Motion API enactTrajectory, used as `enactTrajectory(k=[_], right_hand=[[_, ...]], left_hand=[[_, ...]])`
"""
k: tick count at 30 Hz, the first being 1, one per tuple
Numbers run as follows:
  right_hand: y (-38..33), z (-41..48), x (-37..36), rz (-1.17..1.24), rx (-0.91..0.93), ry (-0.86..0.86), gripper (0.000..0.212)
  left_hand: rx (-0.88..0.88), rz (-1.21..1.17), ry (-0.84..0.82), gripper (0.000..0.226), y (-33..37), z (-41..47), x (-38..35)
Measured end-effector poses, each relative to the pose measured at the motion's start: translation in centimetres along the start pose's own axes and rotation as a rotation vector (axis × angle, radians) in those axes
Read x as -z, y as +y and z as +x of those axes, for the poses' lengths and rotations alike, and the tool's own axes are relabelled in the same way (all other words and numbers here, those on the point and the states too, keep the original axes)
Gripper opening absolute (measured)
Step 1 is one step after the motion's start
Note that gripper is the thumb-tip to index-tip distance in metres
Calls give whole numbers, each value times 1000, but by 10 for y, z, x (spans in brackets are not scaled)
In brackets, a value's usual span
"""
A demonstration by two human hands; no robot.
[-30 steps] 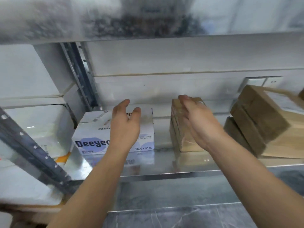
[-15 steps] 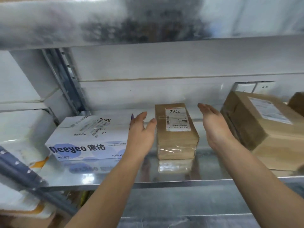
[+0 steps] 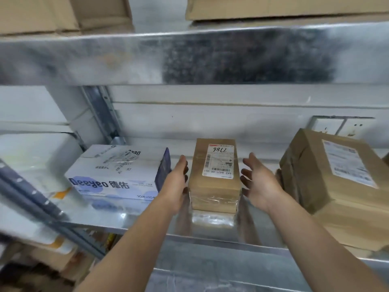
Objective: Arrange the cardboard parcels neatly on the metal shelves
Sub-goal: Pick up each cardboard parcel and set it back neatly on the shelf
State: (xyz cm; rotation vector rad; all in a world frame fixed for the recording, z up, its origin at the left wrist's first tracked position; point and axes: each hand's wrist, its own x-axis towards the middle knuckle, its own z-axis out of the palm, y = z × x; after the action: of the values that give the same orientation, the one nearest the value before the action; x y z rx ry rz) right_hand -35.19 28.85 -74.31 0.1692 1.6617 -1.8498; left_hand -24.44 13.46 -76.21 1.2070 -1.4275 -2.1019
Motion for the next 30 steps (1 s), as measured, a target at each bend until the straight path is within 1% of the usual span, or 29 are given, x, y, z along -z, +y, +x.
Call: enactTrajectory(k=[2, 4, 8, 11, 13, 14, 16, 19, 23, 24, 27, 30], right_hand=[[1, -3, -7, 29, -40, -26, 51], [2, -6, -14, 18, -66, -47, 46], [8, -10, -23, -30, -31, -80, 50], [13, -6, -23, -55, -11, -87, 51], [15, -6, -20, -53, -5, -89, 52], [15, -8, -19, -65, 0, -89, 52], [20, -7, -16, -71, -1, -62, 53], [23, -14, -15, -113, 20, -53, 53], [21, -18, -18, -114, 21, 26, 53], [20, -18, -18, -109, 16, 42, 53], [21, -14, -19, -85, -2, 69, 54], [24, -12, -25, -54, -34, 55, 56]], left_hand=[[42, 12, -54, 52, 0, -4, -1], [64, 46, -100, 53, -1, -5, 0], [91, 101, -139, 58, -3, -5, 3], [47, 122, -117, 57, 0, 2, 7], [18, 131, -113, 63, -4, 12, 12], [12, 148, -114, 60, -4, 15, 14], [36, 148, -136, 51, -8, 18, 16], [60, 141, -146, 47, -14, 18, 17], [65, 146, -151, 40, -13, 21, 19], [64, 148, -145, 38, -12, 22, 20], [40, 114, -123, 50, -8, 21, 20], [36, 151, -162, 39, -10, 23, 20]])
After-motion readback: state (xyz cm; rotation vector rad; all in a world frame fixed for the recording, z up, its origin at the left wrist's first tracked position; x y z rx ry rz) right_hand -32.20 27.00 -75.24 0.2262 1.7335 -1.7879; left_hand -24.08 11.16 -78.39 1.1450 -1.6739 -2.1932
